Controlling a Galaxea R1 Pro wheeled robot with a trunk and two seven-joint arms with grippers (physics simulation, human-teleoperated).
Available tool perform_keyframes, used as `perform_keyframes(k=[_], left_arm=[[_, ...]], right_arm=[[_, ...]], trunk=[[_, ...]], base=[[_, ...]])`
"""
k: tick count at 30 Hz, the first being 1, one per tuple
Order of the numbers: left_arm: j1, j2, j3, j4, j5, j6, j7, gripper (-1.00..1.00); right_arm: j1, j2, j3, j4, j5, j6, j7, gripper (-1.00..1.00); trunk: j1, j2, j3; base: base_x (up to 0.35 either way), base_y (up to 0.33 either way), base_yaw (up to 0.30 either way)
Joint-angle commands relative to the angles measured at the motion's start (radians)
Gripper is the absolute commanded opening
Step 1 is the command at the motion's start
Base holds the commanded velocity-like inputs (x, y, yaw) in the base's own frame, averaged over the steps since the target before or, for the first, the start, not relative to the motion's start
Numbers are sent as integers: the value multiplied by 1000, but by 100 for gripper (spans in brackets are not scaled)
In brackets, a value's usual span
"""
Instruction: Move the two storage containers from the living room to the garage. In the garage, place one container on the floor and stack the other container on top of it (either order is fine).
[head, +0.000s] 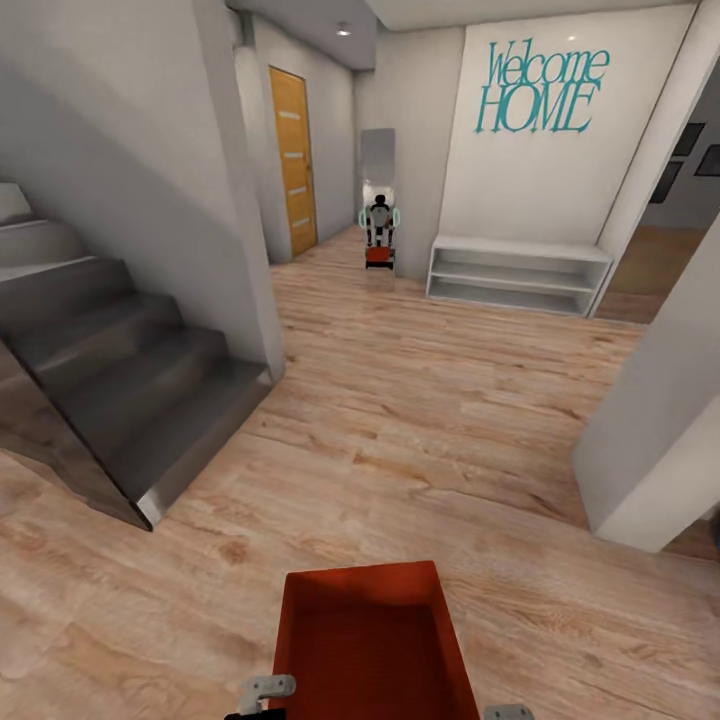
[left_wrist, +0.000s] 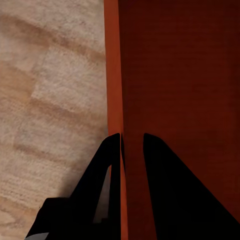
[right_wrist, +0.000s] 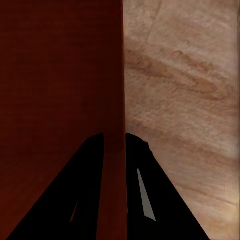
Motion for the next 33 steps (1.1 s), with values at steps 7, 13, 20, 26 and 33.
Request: perform_keyframes(k=[7,13,20,26,33], left_arm=[[0,19,-16,-3,-4,-27,11,-100],[-1,19,-17,-5,-4,-27,11,-100],[0,19,-18,-8,-4,-27,11,-100],[0,21,-18,-11,-3,-29,11,-100],[0,20,-18,-12,-3,-29,11,-100]], right_arm=[[0,-2,14,1,-19,6,1,-100],[0,-2,14,1,-19,6,1,-100],[0,-2,14,1,-19,6,1,-100],[0,-2,14,1,-19,6,1,-100],[0,-2,14,1,-19,6,1,-100]], trunk=[[0,0,-1],[0,0,-1],[0,0,-1],[0,0,-1],[0,0,-1]], base=[[303,0,-1],[303,0,0],[325,0,0],[166,0,0],[23,0,0]])
